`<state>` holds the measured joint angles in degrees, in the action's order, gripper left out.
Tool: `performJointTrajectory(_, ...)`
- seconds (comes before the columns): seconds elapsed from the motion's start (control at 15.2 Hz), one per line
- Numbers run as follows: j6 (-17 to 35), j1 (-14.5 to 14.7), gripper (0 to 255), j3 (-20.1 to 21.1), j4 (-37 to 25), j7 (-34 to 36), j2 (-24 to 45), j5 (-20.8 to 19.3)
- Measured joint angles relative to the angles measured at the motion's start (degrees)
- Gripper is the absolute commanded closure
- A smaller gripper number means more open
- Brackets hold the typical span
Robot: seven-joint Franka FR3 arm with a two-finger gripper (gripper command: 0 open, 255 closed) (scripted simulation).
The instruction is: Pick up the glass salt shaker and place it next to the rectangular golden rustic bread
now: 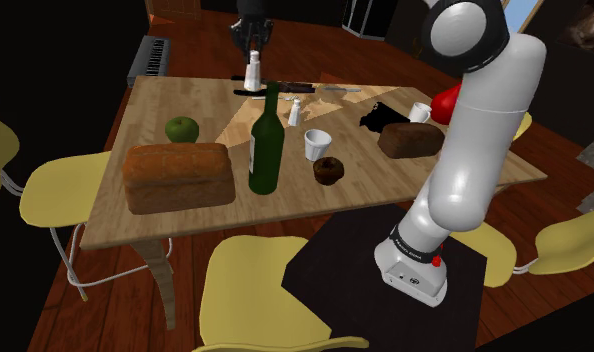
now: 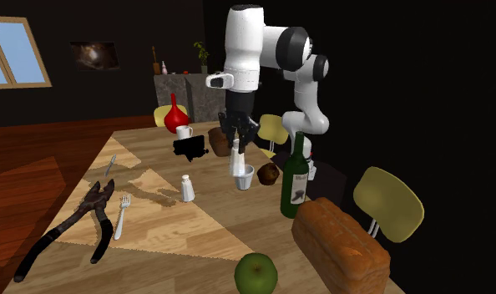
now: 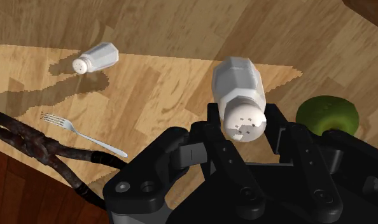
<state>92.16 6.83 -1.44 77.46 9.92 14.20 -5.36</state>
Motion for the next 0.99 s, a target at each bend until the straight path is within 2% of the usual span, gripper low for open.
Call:
performJointTrajectory(0.33,-4.50,3.45,255,1.62,-12.52,4.61,8.51,-0.44)
performJointTrajectory(0.46,-7.52,4.95,255,2.07,-20.65,6.20,13.78,-0.70)
performJointTrajectory(0.53,-7.97,5.31,255,2.16,-22.00,6.59,14.75,-0.75)
performJointTrajectory(0.99,-1.67,5.48,255,2.32,-13.64,7.65,12.77,-0.76)
